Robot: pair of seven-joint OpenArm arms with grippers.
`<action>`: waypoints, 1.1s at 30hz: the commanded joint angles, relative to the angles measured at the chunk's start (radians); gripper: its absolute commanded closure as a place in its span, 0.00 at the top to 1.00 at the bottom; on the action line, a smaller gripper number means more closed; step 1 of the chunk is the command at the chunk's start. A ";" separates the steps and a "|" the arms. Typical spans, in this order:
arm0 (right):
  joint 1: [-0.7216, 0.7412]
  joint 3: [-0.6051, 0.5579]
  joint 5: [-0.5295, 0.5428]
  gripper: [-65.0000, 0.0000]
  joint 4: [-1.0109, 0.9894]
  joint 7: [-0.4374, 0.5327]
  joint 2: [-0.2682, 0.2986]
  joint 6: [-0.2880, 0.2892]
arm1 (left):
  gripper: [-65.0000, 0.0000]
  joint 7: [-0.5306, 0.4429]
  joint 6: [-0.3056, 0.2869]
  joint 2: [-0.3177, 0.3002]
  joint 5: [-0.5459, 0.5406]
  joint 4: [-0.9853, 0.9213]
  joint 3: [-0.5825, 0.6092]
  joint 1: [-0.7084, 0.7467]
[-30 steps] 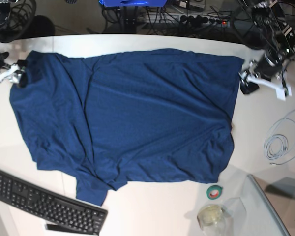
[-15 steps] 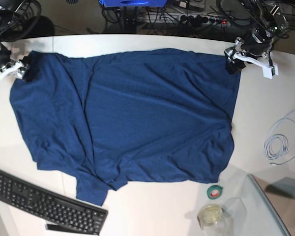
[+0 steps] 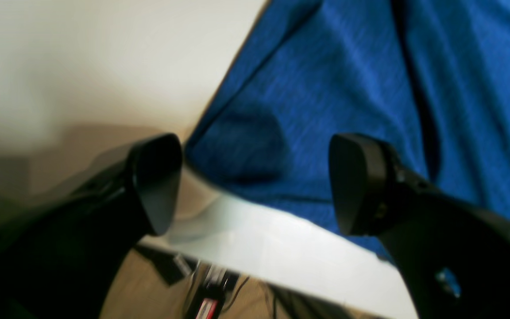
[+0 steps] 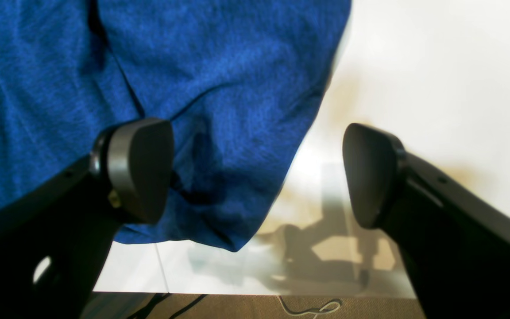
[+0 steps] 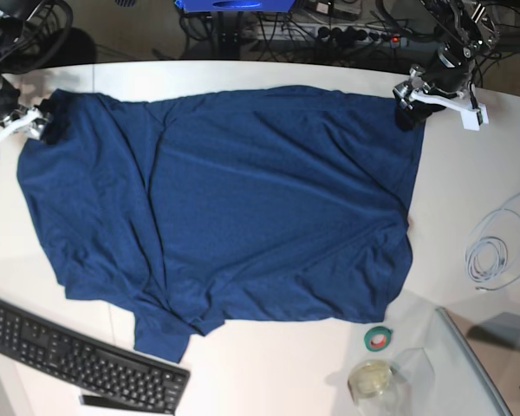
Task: Layout the t-shirt on the table in an organized manner, then fold the t-shirt properly
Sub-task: 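Grasp the shirt corners with both grippers and stretch them apart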
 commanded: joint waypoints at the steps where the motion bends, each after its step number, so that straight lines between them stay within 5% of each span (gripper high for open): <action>1: 0.006 0.007 0.011 0.87 0.011 0.020 0.016 0.008 | 0.76 0.063 0.017 0.003 0.035 -0.031 0.007 -0.004; 4: 0.017 0.005 0.011 0.87 -0.035 0.072 0.016 0.008 | 0.56 0.059 0.017 0.003 0.035 -0.082 0.033 -0.025; 8: 0.034 -0.003 0.011 0.87 -0.147 0.087 0.041 0.008 | 0.00 0.059 0.017 0.003 0.035 -0.083 0.050 -0.033; 13: 0.033 -0.004 0.013 0.81 -0.179 0.087 0.034 0.035 | 0.00 0.063 0.017 0.003 0.035 -0.039 0.050 -0.027; 22: 0.066 0.004 0.013 0.00 -0.173 0.027 0.051 0.035 | 0.00 0.179 0.017 0.004 0.033 0.185 0.045 -0.031; 33: 0.198 -0.018 0.010 0.00 0.289 -0.386 0.093 0.035 | 0.00 0.385 0.017 -0.004 0.033 0.575 0.048 -0.166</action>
